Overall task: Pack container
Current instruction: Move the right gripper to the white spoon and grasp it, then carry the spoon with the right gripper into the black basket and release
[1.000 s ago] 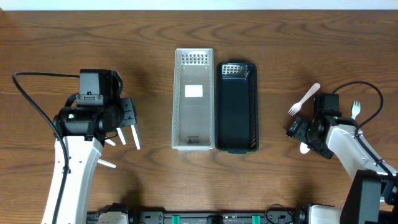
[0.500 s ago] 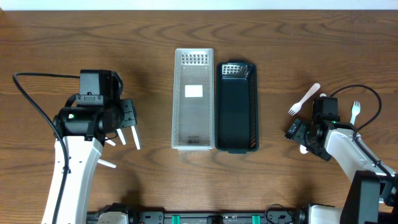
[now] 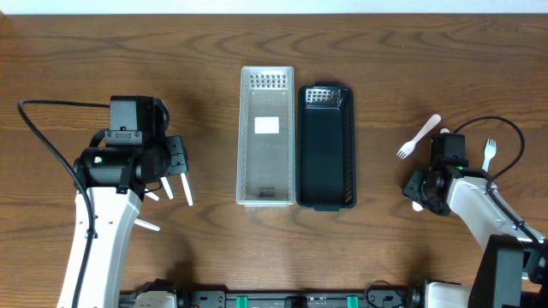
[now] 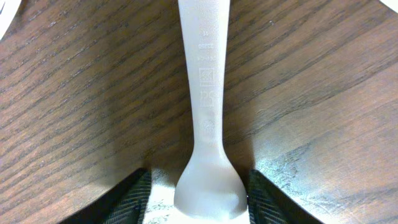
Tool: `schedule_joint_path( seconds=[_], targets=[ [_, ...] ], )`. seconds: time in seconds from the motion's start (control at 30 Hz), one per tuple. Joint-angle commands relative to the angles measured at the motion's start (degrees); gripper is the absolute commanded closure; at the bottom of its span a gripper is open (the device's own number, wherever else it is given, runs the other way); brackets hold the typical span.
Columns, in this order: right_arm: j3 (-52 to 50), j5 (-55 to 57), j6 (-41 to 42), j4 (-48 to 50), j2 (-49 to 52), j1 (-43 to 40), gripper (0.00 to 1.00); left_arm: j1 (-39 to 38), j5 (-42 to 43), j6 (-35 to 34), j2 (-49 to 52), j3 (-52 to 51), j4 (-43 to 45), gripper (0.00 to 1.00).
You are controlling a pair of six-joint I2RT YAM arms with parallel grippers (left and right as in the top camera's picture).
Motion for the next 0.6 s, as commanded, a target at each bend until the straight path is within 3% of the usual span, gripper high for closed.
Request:
schedule_joint_path(
  seconds=[0.0,0.37,0.57],
  targets=[
    [-1.6,-0.7,0.2,-0.5,0.6,-0.4,0.52,-0.1,0.0,-0.1,0.0,0.9,-0.2,0.64],
    [-1.6,-0.7,0.2,-0.5,0.6,-0.4,0.63,-0.1,-0.1,-0.1,0.0,0.9,-0.2,0.64],
    [-1.6,-0.7,0.2,-0.5,0.6,-0.4,0.75,-0.1,-0.1,-0.1,0.0,0.9,-0.2,0.65]
  ],
)
